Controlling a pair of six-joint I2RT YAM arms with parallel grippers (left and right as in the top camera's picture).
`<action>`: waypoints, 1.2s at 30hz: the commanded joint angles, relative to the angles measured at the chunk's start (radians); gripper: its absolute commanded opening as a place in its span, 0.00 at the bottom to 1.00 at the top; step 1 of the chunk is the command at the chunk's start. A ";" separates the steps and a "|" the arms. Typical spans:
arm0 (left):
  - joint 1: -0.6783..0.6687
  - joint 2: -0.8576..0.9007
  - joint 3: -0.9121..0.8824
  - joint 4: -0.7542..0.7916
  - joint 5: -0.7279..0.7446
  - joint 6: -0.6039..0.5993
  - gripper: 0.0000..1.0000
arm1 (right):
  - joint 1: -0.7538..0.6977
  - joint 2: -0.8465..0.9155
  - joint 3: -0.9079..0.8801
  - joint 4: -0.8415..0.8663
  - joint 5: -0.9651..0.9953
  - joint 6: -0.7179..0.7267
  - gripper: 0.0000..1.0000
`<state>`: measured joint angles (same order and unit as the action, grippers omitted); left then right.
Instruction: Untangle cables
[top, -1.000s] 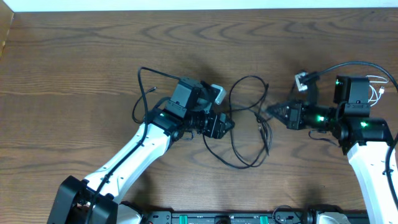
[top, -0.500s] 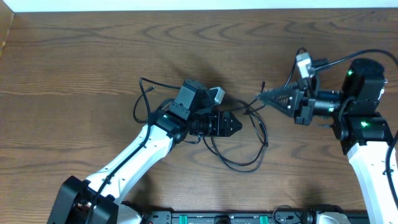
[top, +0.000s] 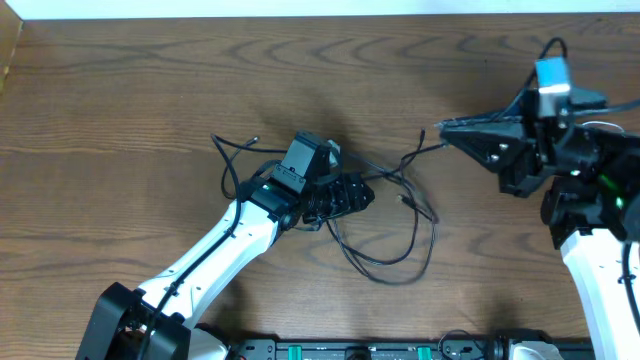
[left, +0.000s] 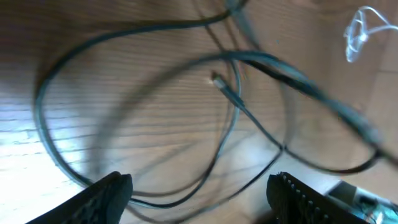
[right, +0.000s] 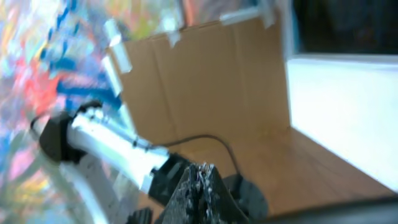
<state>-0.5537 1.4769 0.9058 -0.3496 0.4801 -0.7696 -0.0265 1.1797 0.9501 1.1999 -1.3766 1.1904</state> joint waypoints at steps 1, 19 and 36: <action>0.000 -0.007 0.014 -0.043 -0.093 -0.013 0.75 | -0.084 -0.003 0.008 -0.022 0.163 0.133 0.01; 0.001 -0.007 0.014 -0.103 -0.240 -0.010 0.75 | -0.466 0.053 0.007 -1.066 0.227 -0.336 0.01; -0.008 0.026 0.142 -0.129 -0.198 0.214 0.72 | -0.465 0.177 0.006 -1.777 0.900 -0.833 0.01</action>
<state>-0.5537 1.4807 0.9470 -0.4389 0.2573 -0.6701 -0.4877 1.3407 0.9527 -0.5697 -0.6014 0.4332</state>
